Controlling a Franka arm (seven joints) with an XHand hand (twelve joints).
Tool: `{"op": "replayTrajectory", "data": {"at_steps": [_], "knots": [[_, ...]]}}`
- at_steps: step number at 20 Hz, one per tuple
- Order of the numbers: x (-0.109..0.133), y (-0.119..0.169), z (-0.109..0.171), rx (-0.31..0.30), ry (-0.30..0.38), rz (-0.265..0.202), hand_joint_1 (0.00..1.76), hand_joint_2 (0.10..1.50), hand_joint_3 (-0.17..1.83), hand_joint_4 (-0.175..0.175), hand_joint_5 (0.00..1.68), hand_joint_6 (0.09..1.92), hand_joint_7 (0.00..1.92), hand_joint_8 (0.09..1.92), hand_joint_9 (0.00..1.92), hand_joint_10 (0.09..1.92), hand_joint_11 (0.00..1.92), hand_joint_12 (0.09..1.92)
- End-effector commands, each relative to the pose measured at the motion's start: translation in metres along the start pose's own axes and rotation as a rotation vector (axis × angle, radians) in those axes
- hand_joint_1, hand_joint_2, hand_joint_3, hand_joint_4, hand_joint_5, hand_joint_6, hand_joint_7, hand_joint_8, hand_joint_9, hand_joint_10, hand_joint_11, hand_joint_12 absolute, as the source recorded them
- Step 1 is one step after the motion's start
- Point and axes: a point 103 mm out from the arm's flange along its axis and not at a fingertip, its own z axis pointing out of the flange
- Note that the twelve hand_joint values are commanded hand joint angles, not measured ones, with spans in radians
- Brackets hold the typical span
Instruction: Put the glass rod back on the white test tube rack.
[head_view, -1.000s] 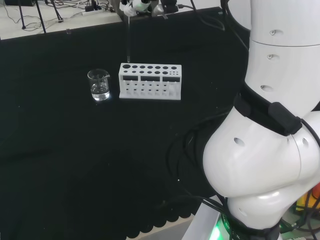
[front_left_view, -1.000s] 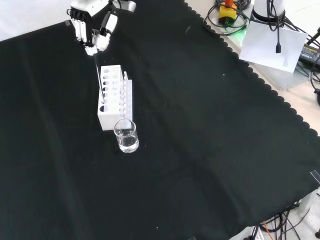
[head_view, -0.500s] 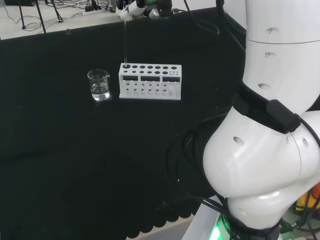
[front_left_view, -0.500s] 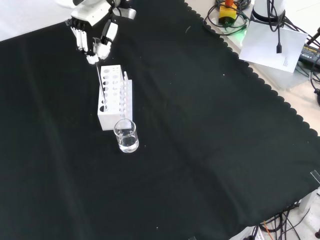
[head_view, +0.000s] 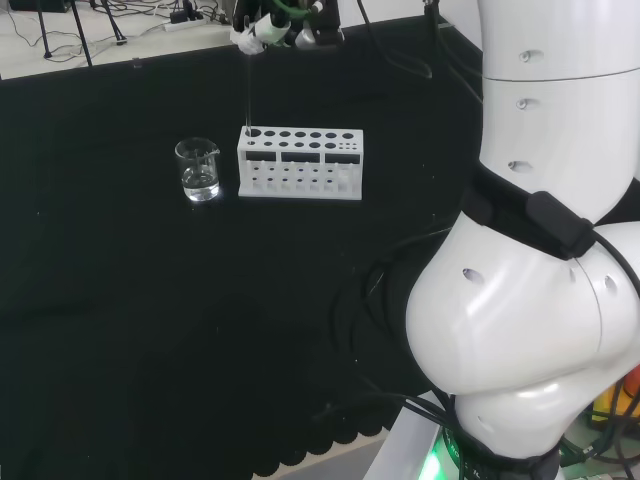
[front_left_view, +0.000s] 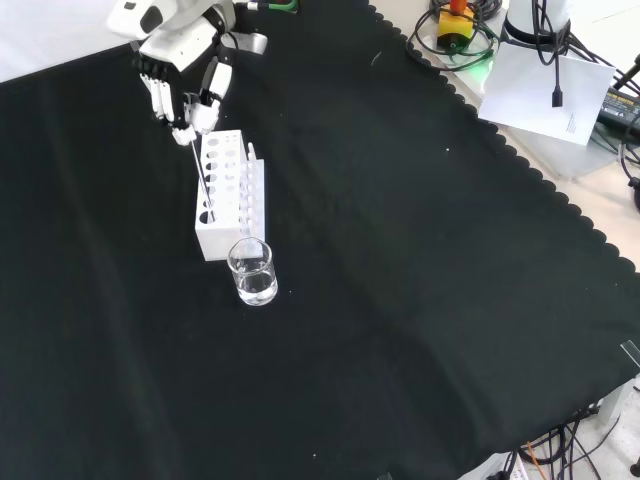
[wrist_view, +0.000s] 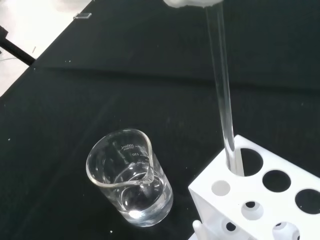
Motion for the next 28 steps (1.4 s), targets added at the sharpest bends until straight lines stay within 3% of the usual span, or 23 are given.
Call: {"op": "replayTrajectory", "data": {"at_steps": [1,13,28], "knots": [[-0.002,0.007,0.011,0.028,0.008,-0.002,1.3,1.07,-0.04,-0.175,1.24,0.24,1.09,1.15,1.55,1.04,1.58,0.95],[-0.006,0.011,0.024,0.058,-0.016,-0.005,1.3,1.07,-0.04,-0.175,1.24,0.24,1.09,1.15,1.56,1.04,1.58,0.95],[-0.009,0.01,0.042,0.066,0.024,-0.018,1.3,1.07,-0.04,-0.175,1.24,0.24,1.09,1.15,1.56,1.04,1.58,0.96]]}}
